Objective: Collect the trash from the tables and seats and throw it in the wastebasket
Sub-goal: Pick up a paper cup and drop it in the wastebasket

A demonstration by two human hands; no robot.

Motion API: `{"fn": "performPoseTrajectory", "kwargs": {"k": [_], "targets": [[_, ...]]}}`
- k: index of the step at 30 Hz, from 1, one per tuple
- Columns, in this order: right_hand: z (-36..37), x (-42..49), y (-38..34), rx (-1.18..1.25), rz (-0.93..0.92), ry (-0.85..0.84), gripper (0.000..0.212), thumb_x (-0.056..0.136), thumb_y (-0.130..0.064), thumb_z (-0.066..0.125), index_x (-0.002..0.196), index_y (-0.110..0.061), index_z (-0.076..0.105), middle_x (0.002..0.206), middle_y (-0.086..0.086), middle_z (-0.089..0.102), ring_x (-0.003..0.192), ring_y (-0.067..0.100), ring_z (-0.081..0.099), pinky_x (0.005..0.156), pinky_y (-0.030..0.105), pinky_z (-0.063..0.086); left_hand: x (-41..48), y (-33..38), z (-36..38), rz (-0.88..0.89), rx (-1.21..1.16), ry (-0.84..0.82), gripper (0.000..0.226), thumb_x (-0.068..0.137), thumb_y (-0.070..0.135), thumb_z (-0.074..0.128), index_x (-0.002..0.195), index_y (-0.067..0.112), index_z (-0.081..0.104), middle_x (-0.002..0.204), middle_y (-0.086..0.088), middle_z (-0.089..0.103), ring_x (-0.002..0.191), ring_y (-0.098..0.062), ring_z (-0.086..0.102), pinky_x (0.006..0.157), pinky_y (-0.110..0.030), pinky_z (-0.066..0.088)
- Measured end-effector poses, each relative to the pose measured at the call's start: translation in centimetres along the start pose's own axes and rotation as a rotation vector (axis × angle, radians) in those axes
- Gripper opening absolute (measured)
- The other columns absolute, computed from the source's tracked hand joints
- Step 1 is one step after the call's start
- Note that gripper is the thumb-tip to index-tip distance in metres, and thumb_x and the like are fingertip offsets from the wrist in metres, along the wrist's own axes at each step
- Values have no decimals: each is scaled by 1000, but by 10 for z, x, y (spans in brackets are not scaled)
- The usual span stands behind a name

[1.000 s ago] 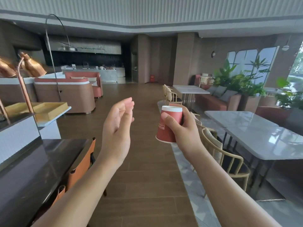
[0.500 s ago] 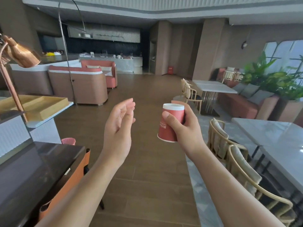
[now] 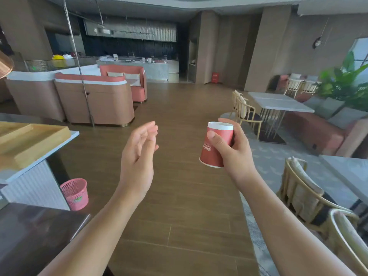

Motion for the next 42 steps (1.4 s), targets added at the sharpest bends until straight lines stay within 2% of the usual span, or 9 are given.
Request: {"fn": "performPoseTrajectory", "kwargs": {"k": [5,11,18,22,25,30,34,37,42], "targets": [[34,100,54,14,18,-17,67,67,-59,79,128,-36,60,95,-29,71,85,-2,71,71,18,58,90,-68,2,-22,27,8,46,94,53,52,132,29,63,135,12,68,130,-5,62,102,-30,57],[66,220,134,21,34,-77,59,74,-49,80,127,-35,59,95,-30,71,83,-3,71,69,16,57,189,-161,5,-32,63,34,39,97,48,53,130,31,62,135,10,67,130,-7,63,102,-32,57],[110,393,225,76,31,-192,64,69,-56,79,124,-38,55,95,-29,69,82,-2,69,68,16,56,326,-274,23,-29,125,135,36,99,43,51,130,30,63,133,10,68,129,-7,64,104,-33,57],[142,490,264,108,46,-269,67,69,-53,81,126,-34,52,91,-28,69,79,-1,69,67,16,56,399,-325,36,-31,148,174,44,92,54,53,129,33,63,132,16,69,130,-5,63,105,-31,56],[174,549,289,120,52,-337,65,69,-53,80,125,-34,52,92,-27,68,80,-1,69,68,17,56,446,-359,33,-32,171,203,44,92,54,53,130,33,62,133,17,69,130,-4,62,105,-29,55],[236,629,337,128,75,-450,62,68,-54,81,121,-37,52,92,-25,68,83,3,70,70,20,57,521,-416,5,-32,238,281,31,101,34,50,130,31,62,132,15,68,129,-5,63,105,-34,56],[298,693,376,140,74,-505,55,70,-56,80,116,-43,53,94,-25,68,84,3,70,71,21,58,582,-466,-30,-21,273,314,38,98,44,52,132,29,62,133,19,68,130,-4,62,104,-31,56],[354,738,405,148,65,-546,49,72,-55,80,112,-47,54,95,-23,68,84,4,71,70,21,58,632,-504,-68,-19,308,355,37,99,42,51,133,29,61,133,19,67,130,-4,62,105,-34,56],[459,818,442,196,76,-588,56,71,-52,80,117,-37,52,92,-24,70,81,3,71,67,19,57,729,-553,-135,-7,336,407,41,94,52,51,130,35,61,135,14,66,131,-6,62,103,-34,57]]}}
Point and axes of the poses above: each hand's wrist, its own x-axis towards the middle knuckle, its own z-axis out of the palm, y = z × x, the point moved 4 cm from there along x, towards the middle knuckle
